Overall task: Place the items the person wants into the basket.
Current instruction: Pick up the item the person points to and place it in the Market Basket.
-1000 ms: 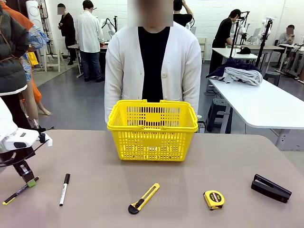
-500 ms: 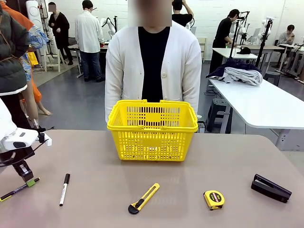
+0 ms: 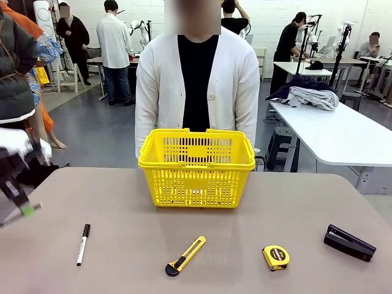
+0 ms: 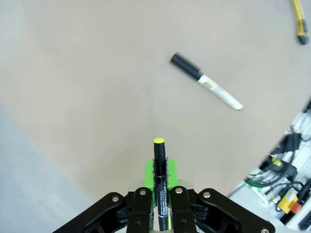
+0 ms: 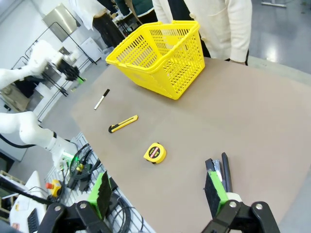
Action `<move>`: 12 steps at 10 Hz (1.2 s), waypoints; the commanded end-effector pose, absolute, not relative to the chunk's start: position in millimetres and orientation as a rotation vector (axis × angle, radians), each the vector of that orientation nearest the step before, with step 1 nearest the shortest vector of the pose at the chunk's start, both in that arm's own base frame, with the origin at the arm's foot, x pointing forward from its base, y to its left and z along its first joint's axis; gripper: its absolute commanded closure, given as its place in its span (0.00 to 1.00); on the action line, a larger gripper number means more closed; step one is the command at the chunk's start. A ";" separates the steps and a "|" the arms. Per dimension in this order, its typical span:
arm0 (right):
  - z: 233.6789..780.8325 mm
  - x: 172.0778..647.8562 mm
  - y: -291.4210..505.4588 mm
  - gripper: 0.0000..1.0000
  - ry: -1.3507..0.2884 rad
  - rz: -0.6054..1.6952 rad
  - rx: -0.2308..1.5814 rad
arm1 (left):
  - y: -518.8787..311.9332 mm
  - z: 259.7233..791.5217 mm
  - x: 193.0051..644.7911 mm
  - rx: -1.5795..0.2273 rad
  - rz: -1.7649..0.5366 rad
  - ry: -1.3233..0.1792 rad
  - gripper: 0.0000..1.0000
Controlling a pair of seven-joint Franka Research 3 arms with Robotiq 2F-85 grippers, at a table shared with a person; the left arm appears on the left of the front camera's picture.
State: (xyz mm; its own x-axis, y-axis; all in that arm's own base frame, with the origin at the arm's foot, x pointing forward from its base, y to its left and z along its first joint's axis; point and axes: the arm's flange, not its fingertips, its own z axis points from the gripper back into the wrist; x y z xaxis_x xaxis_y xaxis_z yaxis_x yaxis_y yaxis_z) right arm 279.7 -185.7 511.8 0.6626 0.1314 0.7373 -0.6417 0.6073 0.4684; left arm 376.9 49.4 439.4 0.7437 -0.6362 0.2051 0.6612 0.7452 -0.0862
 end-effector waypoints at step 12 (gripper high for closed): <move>512.7 281.4 -186.9 0.00 -0.742 0.502 0.812 | -39.8 697.5 425.6 0.056 -1.006 -0.464 1.00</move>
State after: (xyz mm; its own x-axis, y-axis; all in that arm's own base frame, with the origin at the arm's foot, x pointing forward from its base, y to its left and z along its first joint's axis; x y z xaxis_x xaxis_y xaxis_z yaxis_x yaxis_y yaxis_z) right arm 279.7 -185.5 512.0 0.6621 0.1329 0.7375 -0.6427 0.6068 0.4677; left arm 405.1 -15.5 687.0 0.4837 -0.8045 0.3448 0.7938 0.5692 0.2145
